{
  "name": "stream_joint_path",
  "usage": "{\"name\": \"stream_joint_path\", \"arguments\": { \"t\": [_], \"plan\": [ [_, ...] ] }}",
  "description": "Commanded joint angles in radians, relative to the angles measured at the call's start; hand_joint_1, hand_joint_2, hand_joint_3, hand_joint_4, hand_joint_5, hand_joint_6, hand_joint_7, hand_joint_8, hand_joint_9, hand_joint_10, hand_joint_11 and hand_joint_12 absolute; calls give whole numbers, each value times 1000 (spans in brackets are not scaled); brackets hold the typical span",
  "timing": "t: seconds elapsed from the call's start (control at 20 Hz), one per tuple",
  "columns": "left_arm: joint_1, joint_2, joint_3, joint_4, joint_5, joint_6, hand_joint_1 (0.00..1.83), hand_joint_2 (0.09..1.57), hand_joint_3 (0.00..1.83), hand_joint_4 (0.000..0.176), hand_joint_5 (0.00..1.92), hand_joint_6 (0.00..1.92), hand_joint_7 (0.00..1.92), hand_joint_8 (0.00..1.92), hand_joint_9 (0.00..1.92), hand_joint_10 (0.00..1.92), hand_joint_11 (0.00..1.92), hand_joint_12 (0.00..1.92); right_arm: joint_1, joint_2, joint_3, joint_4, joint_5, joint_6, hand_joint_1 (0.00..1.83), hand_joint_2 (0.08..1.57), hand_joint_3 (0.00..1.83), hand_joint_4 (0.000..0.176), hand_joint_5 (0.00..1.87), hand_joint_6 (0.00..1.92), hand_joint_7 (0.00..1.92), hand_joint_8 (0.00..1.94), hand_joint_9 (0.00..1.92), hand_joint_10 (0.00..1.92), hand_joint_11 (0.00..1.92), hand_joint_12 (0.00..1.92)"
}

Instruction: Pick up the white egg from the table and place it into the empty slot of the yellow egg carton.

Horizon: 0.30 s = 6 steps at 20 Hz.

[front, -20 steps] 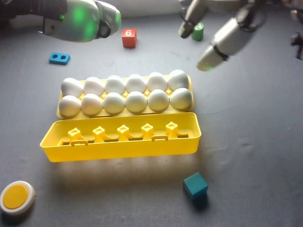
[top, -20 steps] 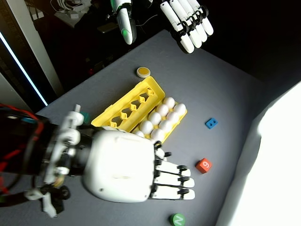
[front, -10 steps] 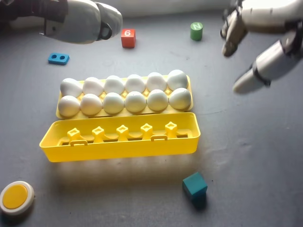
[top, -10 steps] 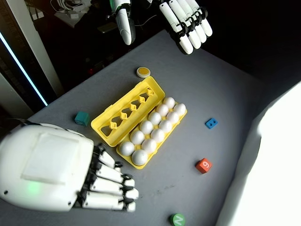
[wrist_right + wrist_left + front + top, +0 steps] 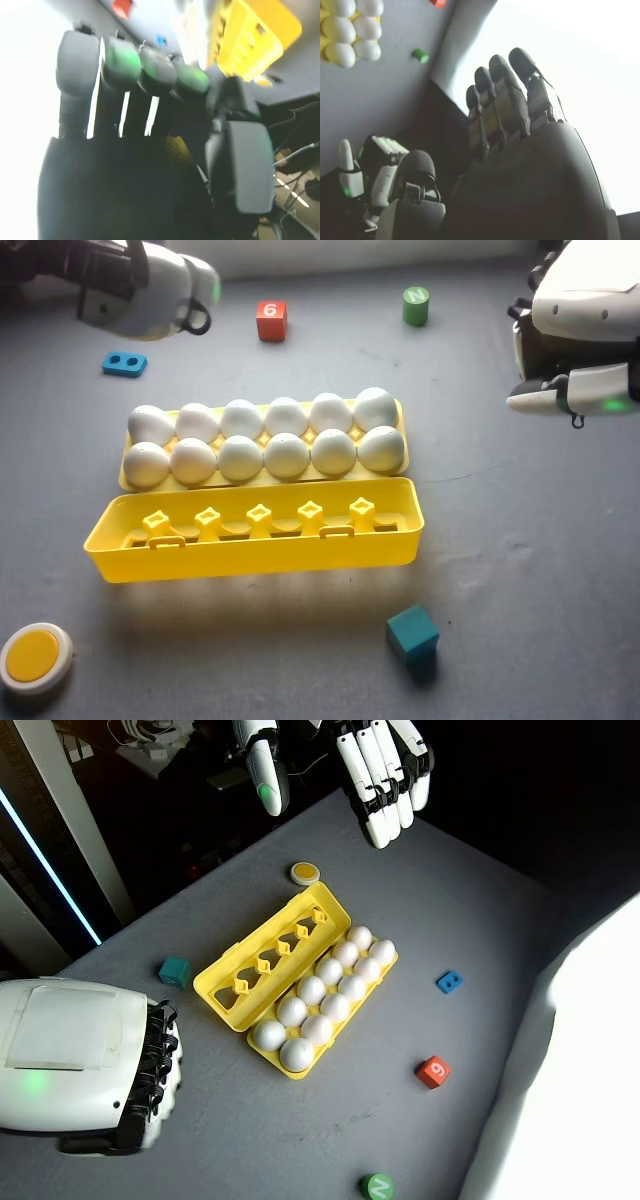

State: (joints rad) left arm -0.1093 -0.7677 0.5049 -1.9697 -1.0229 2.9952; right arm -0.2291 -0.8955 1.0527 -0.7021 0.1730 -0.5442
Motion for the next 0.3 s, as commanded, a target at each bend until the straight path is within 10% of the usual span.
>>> {"name": "stream_joint_path", "arguments": {
  "t": [0.0,0.25],
  "plan": [
    [-12,4,0,91,27,3,75,1524,11,0,527,1921,507,1921,509,1921,623,1921,4,10,6,11,111,-1,1054,1422,0,169,1473,1921,1615,1941,1658,1921,1797,1921],
    [-12,4,1,93,27,3,142,1569,101,0,740,1921,799,1921,789,1921,865,1921,-17,22,5,11,113,44,1080,1424,0,176,1451,1921,1613,1941,1658,1921,1773,1921]
  ]
}}
